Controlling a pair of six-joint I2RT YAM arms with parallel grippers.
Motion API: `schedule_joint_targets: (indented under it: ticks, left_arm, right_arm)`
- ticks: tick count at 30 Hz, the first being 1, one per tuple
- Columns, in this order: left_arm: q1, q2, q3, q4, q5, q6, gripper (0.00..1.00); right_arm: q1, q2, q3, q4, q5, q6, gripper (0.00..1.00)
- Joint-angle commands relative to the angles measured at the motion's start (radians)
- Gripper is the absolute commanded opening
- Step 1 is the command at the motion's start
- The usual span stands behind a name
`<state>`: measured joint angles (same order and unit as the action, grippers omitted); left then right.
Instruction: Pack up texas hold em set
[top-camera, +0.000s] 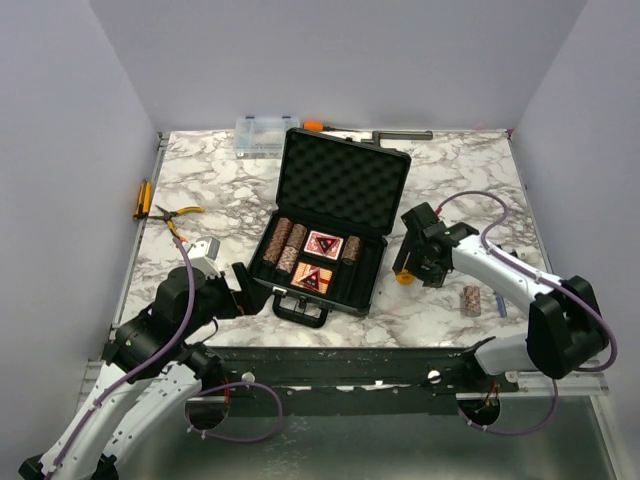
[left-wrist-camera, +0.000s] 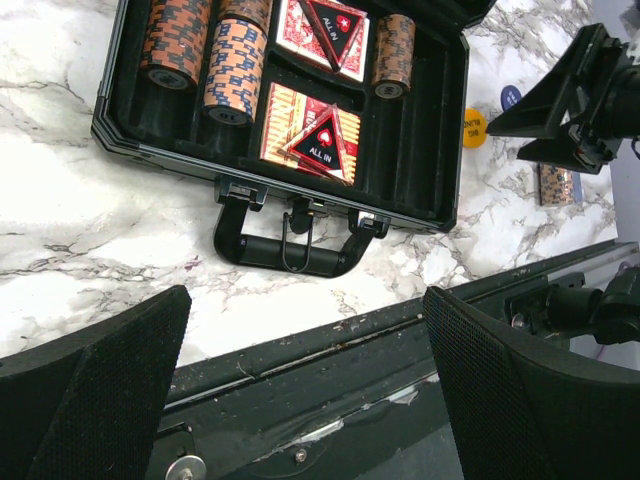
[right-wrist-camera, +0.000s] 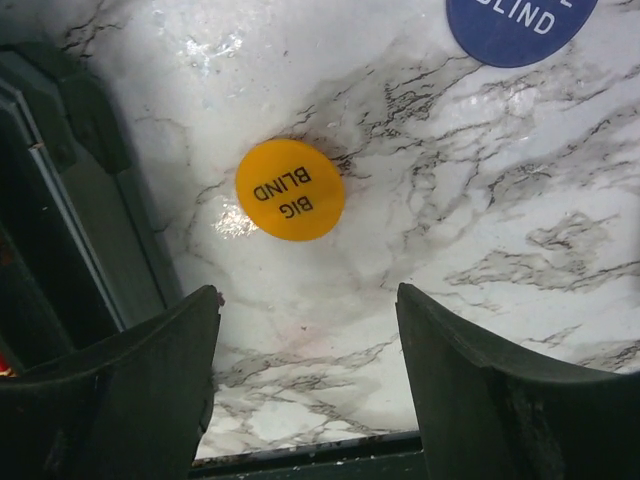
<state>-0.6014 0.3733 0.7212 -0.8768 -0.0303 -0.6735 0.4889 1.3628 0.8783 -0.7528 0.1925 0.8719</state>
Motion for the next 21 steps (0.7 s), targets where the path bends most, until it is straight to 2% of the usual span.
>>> schedule_joint_targets:
  ticks: [1,14,21]
  left_arm:
    - [0.009,-0.01,-0.015,0.001,-0.002,-0.001,0.98]
    - [0.012,-0.014,-0.015,0.0,-0.002,0.001,0.98]
    - [0.017,-0.011,-0.015,0.002,0.004,0.002,0.99]
  right_arm:
    - [-0.001,0.083,0.036,0.009,0.017,-0.003,0.75]
    - [-0.001,0.255,0.073,0.082,0.053,-0.034,0.75]
    - [-0.003,0.292,0.049,0.135,0.05,-0.051,0.71]
